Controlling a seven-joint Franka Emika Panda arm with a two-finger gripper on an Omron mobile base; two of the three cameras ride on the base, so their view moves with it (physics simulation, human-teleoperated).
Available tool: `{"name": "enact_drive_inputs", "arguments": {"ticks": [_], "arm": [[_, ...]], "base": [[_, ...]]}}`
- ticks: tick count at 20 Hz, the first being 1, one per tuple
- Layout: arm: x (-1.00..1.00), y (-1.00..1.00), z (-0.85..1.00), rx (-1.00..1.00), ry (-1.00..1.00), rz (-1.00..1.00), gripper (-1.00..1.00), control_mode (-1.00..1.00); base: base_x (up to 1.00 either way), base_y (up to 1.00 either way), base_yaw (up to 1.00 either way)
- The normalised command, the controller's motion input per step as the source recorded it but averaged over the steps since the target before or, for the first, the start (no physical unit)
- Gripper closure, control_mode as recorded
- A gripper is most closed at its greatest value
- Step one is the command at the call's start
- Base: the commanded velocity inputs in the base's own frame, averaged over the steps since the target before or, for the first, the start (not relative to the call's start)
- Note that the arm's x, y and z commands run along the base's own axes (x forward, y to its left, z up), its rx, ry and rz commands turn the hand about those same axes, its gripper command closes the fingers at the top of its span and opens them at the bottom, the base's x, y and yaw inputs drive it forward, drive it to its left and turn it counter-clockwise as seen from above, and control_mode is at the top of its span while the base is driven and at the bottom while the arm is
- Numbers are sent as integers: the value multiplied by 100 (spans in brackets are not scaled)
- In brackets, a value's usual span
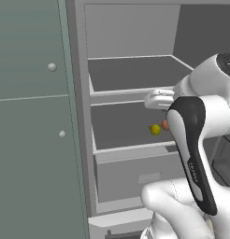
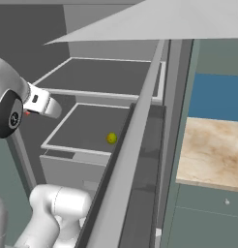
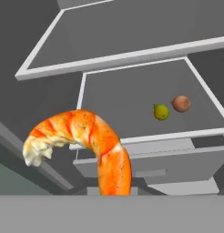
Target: Open the fridge, remove the pear, onion, and shrimp, and place them on any counter.
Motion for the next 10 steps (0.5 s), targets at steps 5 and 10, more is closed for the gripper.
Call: {"name": "enact_drive_inputs", "arguments": {"ticks": [5, 10], "arm": [[0, 0, 0, 0, 0, 0, 100, 100], [0, 0, 0, 0, 0, 0, 100, 100]], "base": [[-61, 24, 0], [-82, 55, -7]]}}
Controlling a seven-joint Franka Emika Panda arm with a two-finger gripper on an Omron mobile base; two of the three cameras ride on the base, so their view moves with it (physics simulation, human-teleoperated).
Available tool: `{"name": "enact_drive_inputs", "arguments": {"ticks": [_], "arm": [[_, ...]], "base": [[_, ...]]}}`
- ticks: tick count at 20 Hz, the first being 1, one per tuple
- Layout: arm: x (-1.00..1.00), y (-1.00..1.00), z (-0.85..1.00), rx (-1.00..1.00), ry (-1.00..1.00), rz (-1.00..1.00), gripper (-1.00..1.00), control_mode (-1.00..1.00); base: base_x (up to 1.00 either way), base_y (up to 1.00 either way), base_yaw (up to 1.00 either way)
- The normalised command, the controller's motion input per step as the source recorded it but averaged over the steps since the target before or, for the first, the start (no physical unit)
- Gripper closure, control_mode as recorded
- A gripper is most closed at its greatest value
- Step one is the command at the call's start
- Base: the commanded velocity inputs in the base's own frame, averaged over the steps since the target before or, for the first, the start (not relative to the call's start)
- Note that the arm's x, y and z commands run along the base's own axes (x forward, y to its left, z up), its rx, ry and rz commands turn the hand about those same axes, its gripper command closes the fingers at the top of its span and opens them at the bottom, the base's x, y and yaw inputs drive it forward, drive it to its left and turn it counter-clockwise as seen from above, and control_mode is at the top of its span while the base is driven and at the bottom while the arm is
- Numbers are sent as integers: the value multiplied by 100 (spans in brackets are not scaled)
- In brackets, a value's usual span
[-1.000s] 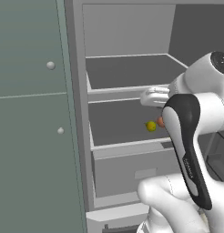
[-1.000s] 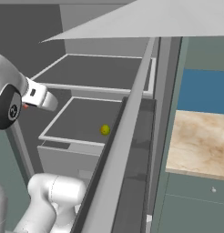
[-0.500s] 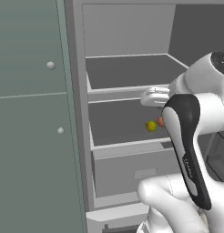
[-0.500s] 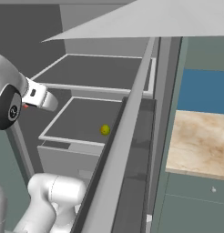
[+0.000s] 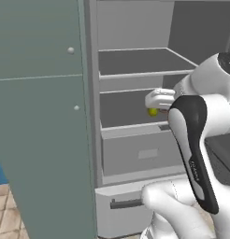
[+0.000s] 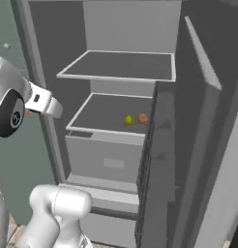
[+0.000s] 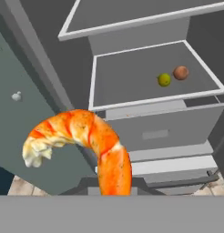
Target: Open the fridge, remove the pear, onion, and shrimp, and place them on any counter.
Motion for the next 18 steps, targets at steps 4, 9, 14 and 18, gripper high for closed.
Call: {"name": "enact_drive_inputs", "arguments": {"ticks": [4, 9, 14, 18], "arm": [[0, 0, 0, 0, 0, 0, 100, 100], [0, 0, 0, 0, 0, 0, 100, 100], [0, 0, 0, 0, 0, 0, 100, 100], [0, 0, 0, 0, 0, 0, 100, 100]], "base": [[-85, 62, -19], [-100, 21, -32], [-100, -4, -35], [-100, -36, -45]]}}
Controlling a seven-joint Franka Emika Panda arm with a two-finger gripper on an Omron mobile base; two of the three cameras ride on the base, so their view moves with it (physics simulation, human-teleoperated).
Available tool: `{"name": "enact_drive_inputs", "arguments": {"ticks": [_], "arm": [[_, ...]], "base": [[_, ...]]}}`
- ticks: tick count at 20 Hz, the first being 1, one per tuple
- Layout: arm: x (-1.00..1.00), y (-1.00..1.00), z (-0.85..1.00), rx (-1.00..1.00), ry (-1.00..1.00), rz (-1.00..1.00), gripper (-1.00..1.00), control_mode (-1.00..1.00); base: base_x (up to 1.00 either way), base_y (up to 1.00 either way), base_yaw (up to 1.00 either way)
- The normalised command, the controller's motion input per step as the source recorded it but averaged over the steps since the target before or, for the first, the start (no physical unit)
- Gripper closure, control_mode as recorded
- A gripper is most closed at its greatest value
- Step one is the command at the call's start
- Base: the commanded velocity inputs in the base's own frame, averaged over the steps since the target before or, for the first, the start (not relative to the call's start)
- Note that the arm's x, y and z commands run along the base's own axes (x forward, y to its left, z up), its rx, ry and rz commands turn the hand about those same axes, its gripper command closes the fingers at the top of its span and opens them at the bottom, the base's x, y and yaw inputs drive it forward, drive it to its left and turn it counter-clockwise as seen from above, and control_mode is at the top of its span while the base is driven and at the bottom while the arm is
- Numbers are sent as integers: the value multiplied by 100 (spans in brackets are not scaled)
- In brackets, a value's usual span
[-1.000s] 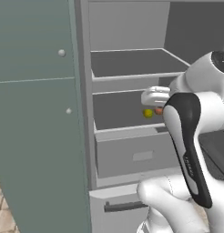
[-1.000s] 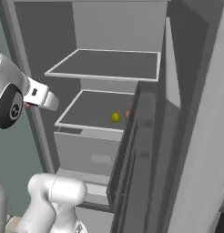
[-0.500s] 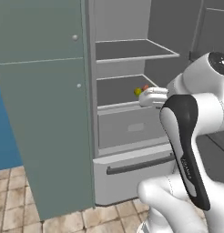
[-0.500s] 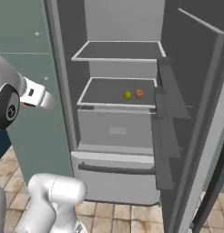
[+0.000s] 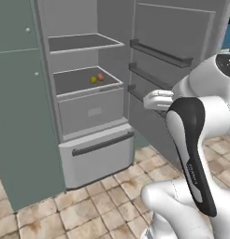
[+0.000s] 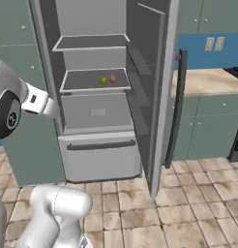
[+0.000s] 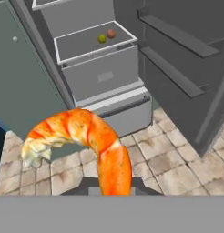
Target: Open the fridge, remove the pear, onion, and shrimp, and place them on any counter.
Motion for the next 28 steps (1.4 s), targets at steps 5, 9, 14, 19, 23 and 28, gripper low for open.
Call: {"name": "enact_drive_inputs", "arguments": {"ticks": [5, 9, 14, 19, 23, 28], "arm": [[0, 0, 0, 0, 0, 0, 100, 100], [0, 0, 0, 0, 0, 0, 100, 100], [0, 0, 0, 0, 0, 0, 100, 100], [0, 0, 0, 0, 0, 0, 100, 100], [0, 0, 0, 0, 0, 0, 100, 100], [0, 0, 0, 0, 0, 0, 100, 100]], "base": [[-100, -53, -43], [-100, -62, -44], [-74, -76, -51], [-35, -75, -65], [-10, -67, -69], [19, -72, -53]]}}
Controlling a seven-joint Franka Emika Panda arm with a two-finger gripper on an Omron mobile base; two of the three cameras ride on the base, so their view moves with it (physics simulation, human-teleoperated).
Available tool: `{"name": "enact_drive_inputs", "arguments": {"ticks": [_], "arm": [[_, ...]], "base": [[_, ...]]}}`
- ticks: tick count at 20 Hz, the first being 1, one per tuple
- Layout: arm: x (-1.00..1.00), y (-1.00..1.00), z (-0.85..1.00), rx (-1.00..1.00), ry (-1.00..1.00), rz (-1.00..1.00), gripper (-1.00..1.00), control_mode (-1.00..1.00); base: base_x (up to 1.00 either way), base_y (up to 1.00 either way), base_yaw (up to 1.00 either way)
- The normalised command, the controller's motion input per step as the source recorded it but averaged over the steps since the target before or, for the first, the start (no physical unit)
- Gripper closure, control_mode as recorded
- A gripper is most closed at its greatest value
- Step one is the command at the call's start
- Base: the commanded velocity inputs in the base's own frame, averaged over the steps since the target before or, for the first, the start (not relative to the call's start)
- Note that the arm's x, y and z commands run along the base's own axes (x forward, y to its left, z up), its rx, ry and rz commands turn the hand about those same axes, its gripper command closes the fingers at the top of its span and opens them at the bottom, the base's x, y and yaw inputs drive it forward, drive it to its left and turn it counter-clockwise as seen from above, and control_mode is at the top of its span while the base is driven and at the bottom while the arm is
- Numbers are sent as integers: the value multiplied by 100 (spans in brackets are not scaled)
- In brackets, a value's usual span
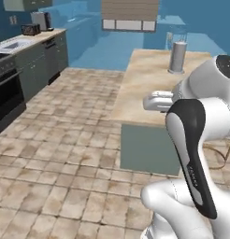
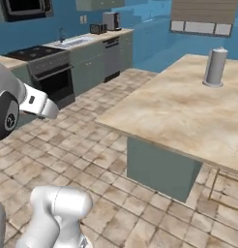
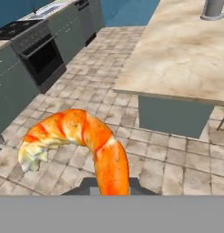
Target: Open the fridge, remove the pear, onion, and shrimp, and place them on any counter.
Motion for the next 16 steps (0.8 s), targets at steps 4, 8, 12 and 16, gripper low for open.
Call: {"name": "enact_drive_inputs", "arguments": {"ticks": [4, 8, 12, 16], "arm": [[0, 0, 0, 0, 0, 0, 100, 100], [0, 0, 0, 0, 0, 0, 100, 100], [0, 0, 0, 0, 0, 0, 100, 100], [0, 0, 0, 0, 0, 0, 100, 100]], "base": [[68, -69, -47], [55, -30, -46], [33, -21, -43], [19, -4, -34]]}}
